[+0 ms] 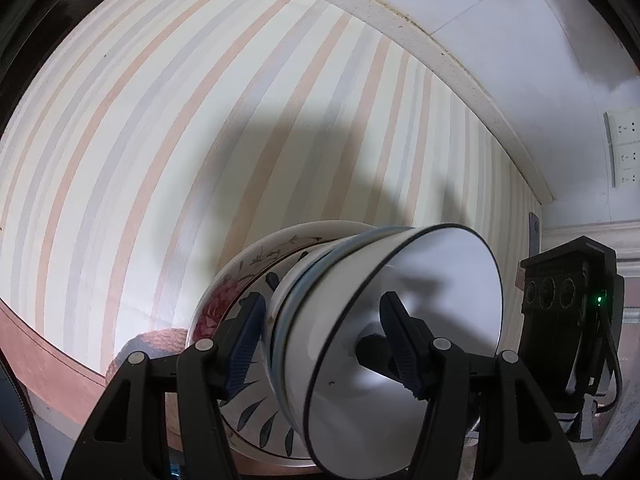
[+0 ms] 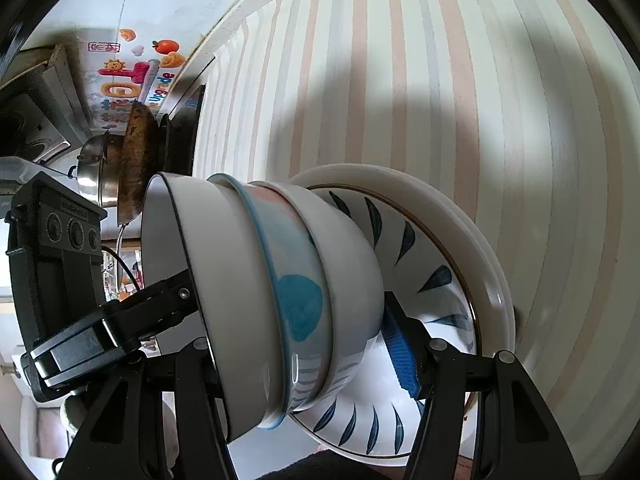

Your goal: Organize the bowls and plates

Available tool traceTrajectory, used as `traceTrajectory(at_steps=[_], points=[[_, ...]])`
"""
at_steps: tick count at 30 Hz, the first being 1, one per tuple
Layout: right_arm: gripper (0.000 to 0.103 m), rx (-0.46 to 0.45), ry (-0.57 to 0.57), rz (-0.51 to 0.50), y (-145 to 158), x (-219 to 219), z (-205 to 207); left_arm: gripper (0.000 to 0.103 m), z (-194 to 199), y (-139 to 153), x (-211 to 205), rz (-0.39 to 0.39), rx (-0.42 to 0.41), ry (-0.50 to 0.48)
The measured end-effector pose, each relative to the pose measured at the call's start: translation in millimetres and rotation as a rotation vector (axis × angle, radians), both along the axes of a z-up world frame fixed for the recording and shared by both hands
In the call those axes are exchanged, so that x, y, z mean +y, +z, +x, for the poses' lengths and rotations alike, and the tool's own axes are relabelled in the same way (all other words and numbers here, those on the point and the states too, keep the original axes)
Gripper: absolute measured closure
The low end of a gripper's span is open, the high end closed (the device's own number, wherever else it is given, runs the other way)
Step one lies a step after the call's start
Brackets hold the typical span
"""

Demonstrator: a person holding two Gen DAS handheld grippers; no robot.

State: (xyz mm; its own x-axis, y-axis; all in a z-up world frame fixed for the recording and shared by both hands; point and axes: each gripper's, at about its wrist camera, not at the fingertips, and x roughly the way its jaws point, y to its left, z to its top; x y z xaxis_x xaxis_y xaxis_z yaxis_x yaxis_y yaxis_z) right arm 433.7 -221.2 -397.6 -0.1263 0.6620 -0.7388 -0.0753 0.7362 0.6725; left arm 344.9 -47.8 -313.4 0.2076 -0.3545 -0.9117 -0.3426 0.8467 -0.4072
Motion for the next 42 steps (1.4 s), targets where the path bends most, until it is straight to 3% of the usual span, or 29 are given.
traceTrajectory(at_steps=[5, 10, 12, 14, 17, 18, 23, 31, 42], points=[[0.040, -0.002, -0.004, -0.027, 1.9, 3.7, -0.7, 0.047, -2.2, 9.8, -2.7, 0.092, -0.002, -0.028], [0.039, -0.072, 0.003, -0.075, 24.3, -1.3, -4.5, 0.045, -11.8, 24.5, -2.7, 0.174, -0.020, -0.038], [0.037, -0.110, 0.008, -0.093, 37.6, -3.6, -8.2, 0.045, -17.0, 32.5, -4.1, 0.199, -0.038, -0.048], [0.027, -0.154, 0.013, -0.117, 53.2, -5.5, -13.7, 0.045, -21.1, 40.2, -6.9, 0.230, -0.051, -0.062], [0.011, -0.232, 0.013, -0.173, 81.0, -7.3, -26.3, 0.024, -32.5, 57.1, -10.7, 0.291, -0.094, -0.087], [0.010, -0.256, 0.011, -0.195, 88.7, -7.9, -30.2, 0.016, -36.5, 63.2, -10.6, 0.302, -0.115, -0.089], [0.007, -0.389, -0.033, -0.329, 129.2, -10.1, -56.6, 0.003, -56.8, 94.6, -6.3, 0.384, -0.216, -0.090], [0.006, -0.484, -0.171, -0.395, 173.9, -12.4, -108.5, 0.003, -90.3, 138.8, 5.5, 0.402, -0.340, -0.125], [0.005, -0.661, -0.292, -0.436, 263.7, 4.4, -211.3, 0.003, -172.4, 205.8, 4.5, 0.466, -0.506, -0.151]])
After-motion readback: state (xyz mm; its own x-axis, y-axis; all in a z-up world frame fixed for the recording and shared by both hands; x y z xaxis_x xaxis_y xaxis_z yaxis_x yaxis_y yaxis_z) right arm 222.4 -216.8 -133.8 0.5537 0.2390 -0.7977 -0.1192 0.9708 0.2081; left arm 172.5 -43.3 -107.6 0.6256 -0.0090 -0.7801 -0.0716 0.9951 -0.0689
